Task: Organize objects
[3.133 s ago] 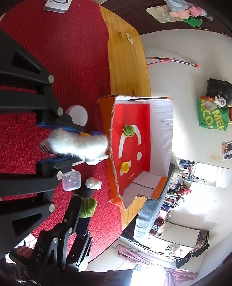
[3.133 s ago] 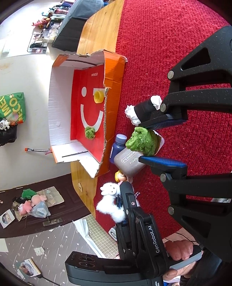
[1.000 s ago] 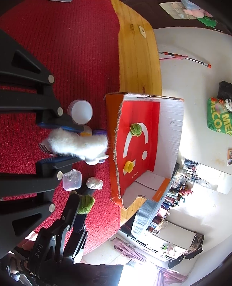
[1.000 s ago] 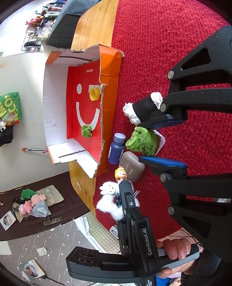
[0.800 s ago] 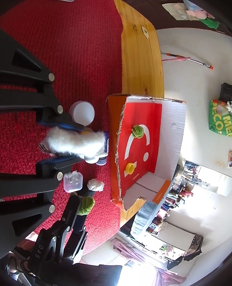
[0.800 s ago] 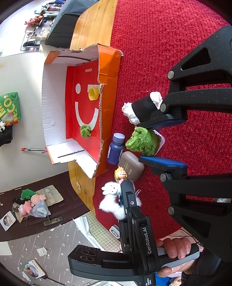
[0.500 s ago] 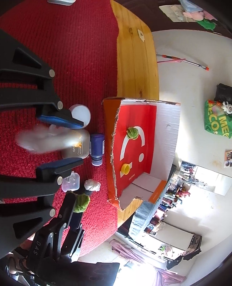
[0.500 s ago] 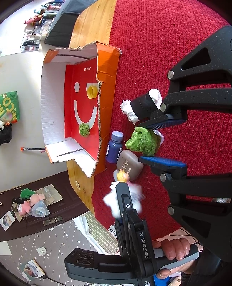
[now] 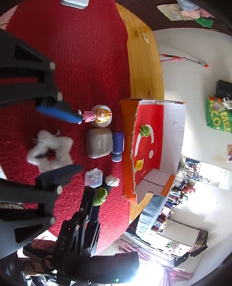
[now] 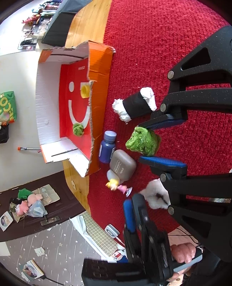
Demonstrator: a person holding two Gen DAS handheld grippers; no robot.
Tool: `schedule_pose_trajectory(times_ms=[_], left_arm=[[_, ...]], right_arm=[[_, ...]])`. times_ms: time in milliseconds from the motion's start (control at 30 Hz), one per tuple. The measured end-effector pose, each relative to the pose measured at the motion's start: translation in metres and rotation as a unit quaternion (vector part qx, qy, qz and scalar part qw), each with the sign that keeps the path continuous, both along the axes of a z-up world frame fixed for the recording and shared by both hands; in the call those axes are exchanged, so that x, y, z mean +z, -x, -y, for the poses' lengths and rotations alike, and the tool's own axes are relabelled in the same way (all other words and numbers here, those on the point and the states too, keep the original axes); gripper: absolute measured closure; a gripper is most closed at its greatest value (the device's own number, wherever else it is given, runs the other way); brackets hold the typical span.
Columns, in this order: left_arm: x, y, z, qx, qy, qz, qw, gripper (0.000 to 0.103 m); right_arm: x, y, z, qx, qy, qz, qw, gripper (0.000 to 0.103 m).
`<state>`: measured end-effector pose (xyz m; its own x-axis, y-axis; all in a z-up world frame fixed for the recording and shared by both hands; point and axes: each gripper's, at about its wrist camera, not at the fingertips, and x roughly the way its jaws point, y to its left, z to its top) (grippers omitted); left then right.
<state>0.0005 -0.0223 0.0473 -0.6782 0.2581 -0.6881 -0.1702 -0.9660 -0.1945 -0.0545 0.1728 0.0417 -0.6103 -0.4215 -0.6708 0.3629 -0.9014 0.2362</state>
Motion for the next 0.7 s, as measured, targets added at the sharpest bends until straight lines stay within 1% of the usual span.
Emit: schedule_pose_trajectory(times_ms=[67, 133, 200, 267, 300, 367, 433, 467, 500, 567, 700], left_arm=[[-0.001, -0.005, -0.003, -0.008, 0.000, 0.002, 1.0000, 0.039], [-0.004, -0.008, -0.007, -0.014, 0.003, 0.002, 0.9999, 0.037], [-0.009, -0.008, -0.011, -0.018, 0.007, 0.007, 0.9998, 0.036], [-0.014, -0.007, -0.014, -0.025, 0.003, 0.016, 0.9996, 0.036], [-0.015, -0.007, -0.015, -0.027, 0.002, 0.018, 0.9995, 0.036], [-0.017, -0.009, -0.017, -0.031, 0.005, 0.017, 0.9994, 0.034], [-0.018, -0.011, -0.018, -0.029, 0.010, 0.014, 0.9994, 0.029], [-0.018, -0.011, -0.019, -0.027, 0.012, 0.012, 0.9995, 0.026], [-0.019, -0.012, -0.019, -0.025, 0.014, 0.012, 0.9995, 0.026], [-0.022, -0.011, -0.021, -0.025, 0.017, 0.015, 0.9994, 0.025], [-0.030, -0.011, -0.027, -0.020, 0.038, 0.016, 0.9989, 0.025]], right_arm=[[-0.004, -0.005, -0.001, -0.001, -0.004, 0.005, 1.000, 0.075], [-0.010, -0.011, -0.003, -0.008, -0.018, 0.008, 1.000, 0.075], [-0.017, -0.013, -0.006, -0.020, -0.029, 0.013, 0.999, 0.075], [-0.020, -0.015, -0.013, -0.025, -0.018, 0.016, 0.999, 0.075], [-0.019, -0.015, -0.014, -0.029, -0.020, 0.015, 0.999, 0.074], [-0.017, -0.016, -0.012, -0.034, -0.040, 0.006, 0.999, 0.073], [-0.016, -0.018, -0.010, -0.034, -0.051, 0.000, 0.998, 0.063], [-0.016, -0.018, -0.009, -0.037, -0.057, -0.005, 0.998, 0.046], [-0.015, -0.019, -0.009, -0.039, -0.062, -0.011, 0.997, 0.036], [-0.014, -0.020, -0.008, -0.042, -0.070, -0.022, 0.996, 0.036], [-0.015, -0.017, -0.011, -0.043, -0.070, -0.018, 0.996, 0.036]])
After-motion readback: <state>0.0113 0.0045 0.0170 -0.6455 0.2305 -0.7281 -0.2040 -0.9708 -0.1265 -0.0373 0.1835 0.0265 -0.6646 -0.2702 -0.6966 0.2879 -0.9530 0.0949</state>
